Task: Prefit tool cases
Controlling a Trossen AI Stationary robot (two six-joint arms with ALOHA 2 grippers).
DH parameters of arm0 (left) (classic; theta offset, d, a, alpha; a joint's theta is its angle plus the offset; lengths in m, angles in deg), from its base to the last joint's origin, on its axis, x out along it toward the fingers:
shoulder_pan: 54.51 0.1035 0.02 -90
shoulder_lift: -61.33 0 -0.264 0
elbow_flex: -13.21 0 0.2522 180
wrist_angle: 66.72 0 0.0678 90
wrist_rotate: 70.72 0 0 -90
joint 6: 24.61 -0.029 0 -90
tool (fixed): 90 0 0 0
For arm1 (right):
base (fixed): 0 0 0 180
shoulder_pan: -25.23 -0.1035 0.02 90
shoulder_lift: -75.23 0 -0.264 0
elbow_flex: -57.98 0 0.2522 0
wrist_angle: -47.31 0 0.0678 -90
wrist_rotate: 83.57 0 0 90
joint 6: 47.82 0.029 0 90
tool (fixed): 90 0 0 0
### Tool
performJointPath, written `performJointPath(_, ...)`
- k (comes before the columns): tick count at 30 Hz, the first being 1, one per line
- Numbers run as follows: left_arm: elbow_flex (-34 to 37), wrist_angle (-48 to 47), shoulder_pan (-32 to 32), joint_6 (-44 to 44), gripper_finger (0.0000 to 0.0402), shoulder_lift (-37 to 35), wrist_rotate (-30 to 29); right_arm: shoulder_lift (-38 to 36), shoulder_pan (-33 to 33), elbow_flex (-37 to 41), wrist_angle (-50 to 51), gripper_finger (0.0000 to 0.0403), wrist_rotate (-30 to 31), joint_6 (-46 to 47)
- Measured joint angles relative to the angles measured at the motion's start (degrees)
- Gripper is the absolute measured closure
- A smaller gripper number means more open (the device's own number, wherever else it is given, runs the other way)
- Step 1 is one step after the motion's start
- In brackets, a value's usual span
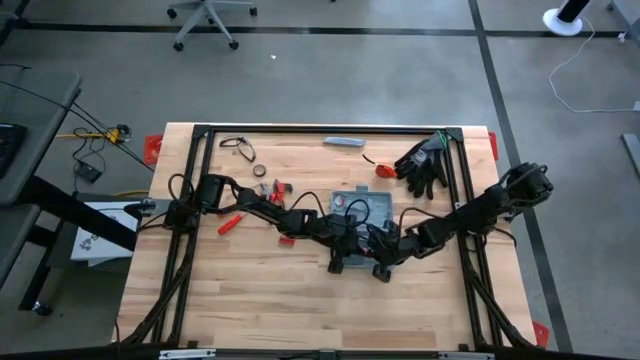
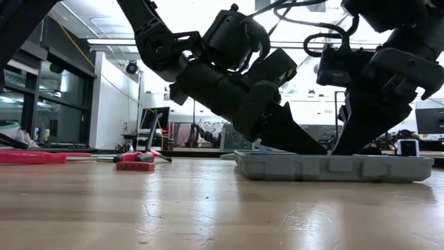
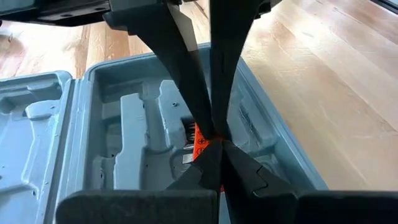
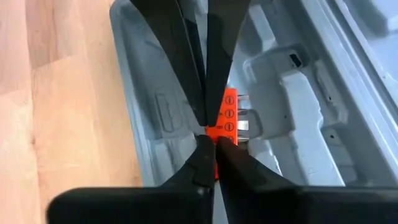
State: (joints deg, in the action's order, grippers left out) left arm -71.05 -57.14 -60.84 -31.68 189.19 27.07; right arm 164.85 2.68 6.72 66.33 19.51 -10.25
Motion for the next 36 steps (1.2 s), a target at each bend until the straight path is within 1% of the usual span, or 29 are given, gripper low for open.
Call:
performJointPath(7,0.11,0.33,-0.04,-0.03,0.0402,-0.57,0.02,0.02,0.01,-0.04,1.26,0.0402,-0.04,0.08)
performJointPath(13,0.39,-2.17,-0.04,-1.91,0.0402,-3.88,-0.58,0.07,0.03,-0.07,1.9,0.0402,0.01,0.07)
performJointPath(17,0.35,-4.15,-0.11,-4.0,0.0402,-4.83,-5.42,0.04,0.03,-0.04,2.29,0.0402,0.16,0.02)
performJointPath(25,0.2,-5.99,0.62,-4.62,0.0402,-5.01,-7.44,0.07,0.05,-0.01,2.29,0.0403,0.35,-0.02)
performJointPath(29,0.28,-6.63,0.88,-4.79,0.0402,-4.96,-12.69,0.07,0.01,0.0,2.4,0.0403,0.28,-0.02)
performJointPath(30,0.28,-6.66,0.99,-4.79,0.0402,-4.96,-13.02,0.07,0.01,0.02,2.42,0.0403,0.25,0.0)
performJointPath(33,0.17,-6.7,1.45,-4.67,0.0402,-4.96,-11.59,0.07,0.03,0.02,2.42,0.0403,0.23,-0.02)
performJointPath(36,0.17,-7.2,1.55,-4.61,0.0402,-4.96,-6.71,0.07,0.03,0.02,2.42,0.0403,0.22,-0.02)
